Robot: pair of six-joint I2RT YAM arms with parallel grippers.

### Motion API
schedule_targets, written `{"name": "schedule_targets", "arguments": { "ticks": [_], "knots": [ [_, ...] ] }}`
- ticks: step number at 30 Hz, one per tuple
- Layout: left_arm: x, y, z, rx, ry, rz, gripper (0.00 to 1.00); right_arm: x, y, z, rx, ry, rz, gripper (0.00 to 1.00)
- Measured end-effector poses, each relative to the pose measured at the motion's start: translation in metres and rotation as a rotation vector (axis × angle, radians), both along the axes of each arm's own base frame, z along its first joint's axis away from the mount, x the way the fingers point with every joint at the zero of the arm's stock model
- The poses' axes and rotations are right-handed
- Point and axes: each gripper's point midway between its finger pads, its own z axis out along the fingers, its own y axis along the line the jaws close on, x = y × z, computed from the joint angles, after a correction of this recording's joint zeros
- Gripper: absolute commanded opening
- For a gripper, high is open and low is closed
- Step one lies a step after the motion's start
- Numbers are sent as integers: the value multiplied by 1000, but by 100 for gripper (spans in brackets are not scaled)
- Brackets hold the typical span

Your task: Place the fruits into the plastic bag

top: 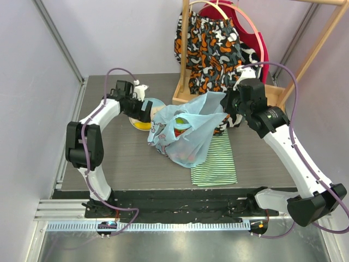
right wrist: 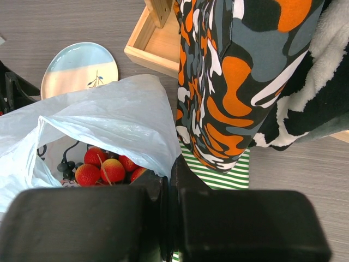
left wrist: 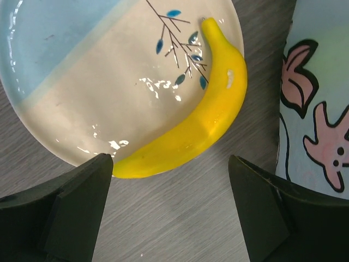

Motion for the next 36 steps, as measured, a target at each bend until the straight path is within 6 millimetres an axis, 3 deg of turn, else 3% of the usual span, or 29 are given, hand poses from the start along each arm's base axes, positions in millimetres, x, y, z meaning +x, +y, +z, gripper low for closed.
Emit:
{"name": "schedule_targets", "arguments": {
  "ticks": [4, 9, 13, 22, 27, 31, 36],
  "knots": [
    [1, -5, -6, 15, 11, -81, 90, 0, 0, 0, 0, 0, 0, 1],
    [-8, -12, -30, 42, 70, -148, 87, 0, 0, 0, 1, 0, -1, 1],
    [-11, -16, -41, 64, 96, -175, 79, 0, 0, 0, 1, 0, 0, 1],
    [3, -13, -49, 113, 101, -154, 61, 0, 0, -1, 1, 2, -2, 1],
    [3, -11, -57, 130, 116, -143, 60, 0, -1, -2, 0, 4, -4, 1],
    [9, -14, -57, 127, 115, -133, 40, 1, -2, -3, -1, 6, -6, 1],
    [12, -17, -57, 117, 118, -115, 29, 1, -2, -3, -1, 7, -7, 1]
  ]
}}
